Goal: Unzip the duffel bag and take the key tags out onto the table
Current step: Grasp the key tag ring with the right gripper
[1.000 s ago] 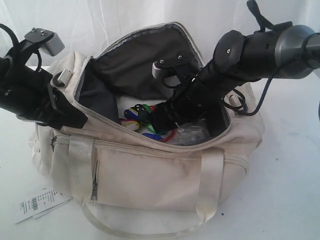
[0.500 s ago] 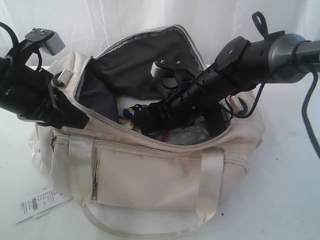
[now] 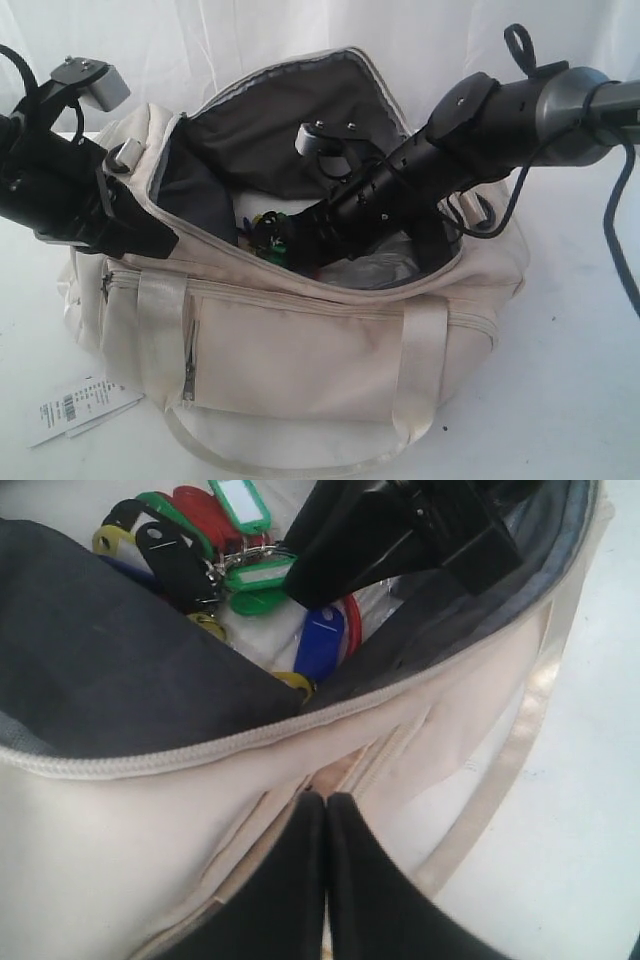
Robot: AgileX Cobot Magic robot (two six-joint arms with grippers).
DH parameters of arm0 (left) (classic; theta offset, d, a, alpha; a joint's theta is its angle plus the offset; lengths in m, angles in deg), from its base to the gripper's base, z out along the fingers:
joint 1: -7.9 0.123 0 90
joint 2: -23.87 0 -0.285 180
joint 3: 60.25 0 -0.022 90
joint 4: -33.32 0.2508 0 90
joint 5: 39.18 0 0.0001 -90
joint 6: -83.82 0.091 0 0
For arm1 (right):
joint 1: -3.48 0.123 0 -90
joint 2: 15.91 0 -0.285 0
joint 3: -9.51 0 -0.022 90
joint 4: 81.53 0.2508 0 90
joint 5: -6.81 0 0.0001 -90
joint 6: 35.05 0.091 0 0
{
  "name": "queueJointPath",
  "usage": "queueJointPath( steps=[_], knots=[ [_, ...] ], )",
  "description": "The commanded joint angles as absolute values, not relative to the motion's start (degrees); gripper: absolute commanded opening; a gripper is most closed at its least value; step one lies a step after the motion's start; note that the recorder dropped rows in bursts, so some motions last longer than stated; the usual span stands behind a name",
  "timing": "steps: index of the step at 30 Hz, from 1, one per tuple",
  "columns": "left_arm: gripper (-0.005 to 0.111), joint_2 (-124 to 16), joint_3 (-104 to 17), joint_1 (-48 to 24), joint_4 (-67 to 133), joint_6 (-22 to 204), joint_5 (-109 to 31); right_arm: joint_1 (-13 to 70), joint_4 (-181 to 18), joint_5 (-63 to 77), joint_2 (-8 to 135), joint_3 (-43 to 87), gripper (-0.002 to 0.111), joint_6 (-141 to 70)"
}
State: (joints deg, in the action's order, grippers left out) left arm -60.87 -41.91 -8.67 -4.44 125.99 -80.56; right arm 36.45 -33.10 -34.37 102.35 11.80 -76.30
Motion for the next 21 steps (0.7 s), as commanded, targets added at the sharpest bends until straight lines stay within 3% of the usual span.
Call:
queueJointPath(
  steps=[1, 7, 10, 13, 21],
  knots=[
    [0.000, -60.7, -41.6, -8.8, -5.6, 125.9, -81.8, 34.1, -37.8, -33.8, 100.3, 10.0, 0.032, -73.0],
    [0.000, -60.7, -41.6, -8.8, -5.6, 125.9, -81.8, 32.2, -38.4, -36.8, 100.0, 9.3, 0.036, -70.8],
    [0.000, -60.7, -41.6, -8.8, -5.6, 125.9, -81.8, 32.2, -37.9, -36.9, 100.1, 9.3, 0.056, -70.8],
    [0.000, -60.7, -41.6, -8.8, -5.6, 125.9, -81.8, 32.2, -37.9, -36.9, 100.1, 9.1, 0.069, -70.8],
    [0.000, -60.7, -41.6, -8.8, -5.6, 126.0, -81.7, 32.2, -38.8, -38.3, 102.4, 9.1, 0.069, -69.1]
  ],
)
